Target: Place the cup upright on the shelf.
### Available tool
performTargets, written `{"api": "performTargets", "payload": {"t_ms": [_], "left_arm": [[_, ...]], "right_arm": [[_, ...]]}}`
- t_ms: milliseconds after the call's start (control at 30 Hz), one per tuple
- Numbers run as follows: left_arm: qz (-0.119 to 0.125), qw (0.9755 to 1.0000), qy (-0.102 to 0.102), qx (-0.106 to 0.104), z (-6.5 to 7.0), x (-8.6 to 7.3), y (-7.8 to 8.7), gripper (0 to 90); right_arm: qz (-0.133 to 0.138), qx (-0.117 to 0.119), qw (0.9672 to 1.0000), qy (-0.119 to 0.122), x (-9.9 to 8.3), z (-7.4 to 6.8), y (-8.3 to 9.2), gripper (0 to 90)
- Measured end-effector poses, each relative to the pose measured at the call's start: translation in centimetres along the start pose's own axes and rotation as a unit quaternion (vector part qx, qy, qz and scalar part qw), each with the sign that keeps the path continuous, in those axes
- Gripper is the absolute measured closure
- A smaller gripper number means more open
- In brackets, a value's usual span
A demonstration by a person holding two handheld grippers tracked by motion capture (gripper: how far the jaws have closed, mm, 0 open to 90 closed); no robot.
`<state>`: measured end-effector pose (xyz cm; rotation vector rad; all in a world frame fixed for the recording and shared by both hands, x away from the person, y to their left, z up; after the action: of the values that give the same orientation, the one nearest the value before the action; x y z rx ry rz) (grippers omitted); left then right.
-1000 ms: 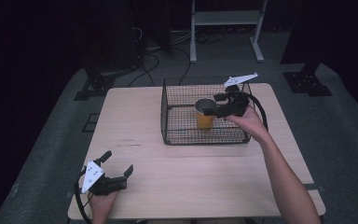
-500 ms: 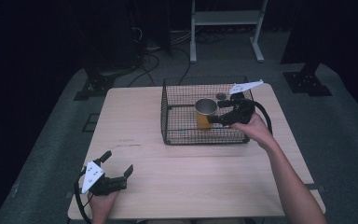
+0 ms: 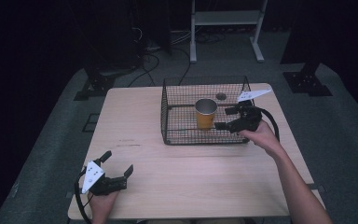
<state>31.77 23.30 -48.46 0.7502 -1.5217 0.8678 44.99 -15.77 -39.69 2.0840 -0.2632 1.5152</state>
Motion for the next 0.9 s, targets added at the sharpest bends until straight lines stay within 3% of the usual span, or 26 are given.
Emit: {"api": "performTargets", "payload": {"t_ms": [900], "left_arm": [[-0.001, 1.0, -0.001, 0.0, 0.0, 0.0, 0.0, 1.8]], "right_arm": [[-0.006, 0.005, 1.0, -0.006, -4.7, -1.0, 2.8, 4.6]]}}
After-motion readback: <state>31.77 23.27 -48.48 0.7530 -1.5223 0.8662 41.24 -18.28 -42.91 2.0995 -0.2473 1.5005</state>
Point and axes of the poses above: each handheld gripper's, and its own axes: y roughly backward along the jaws, x roughly out of its top, z roughly to its right, the point moved 7 cm from there along -y, roughly forward along the jaws, and after that the axes turned 14 degrees about z, right-handed, at the moved point
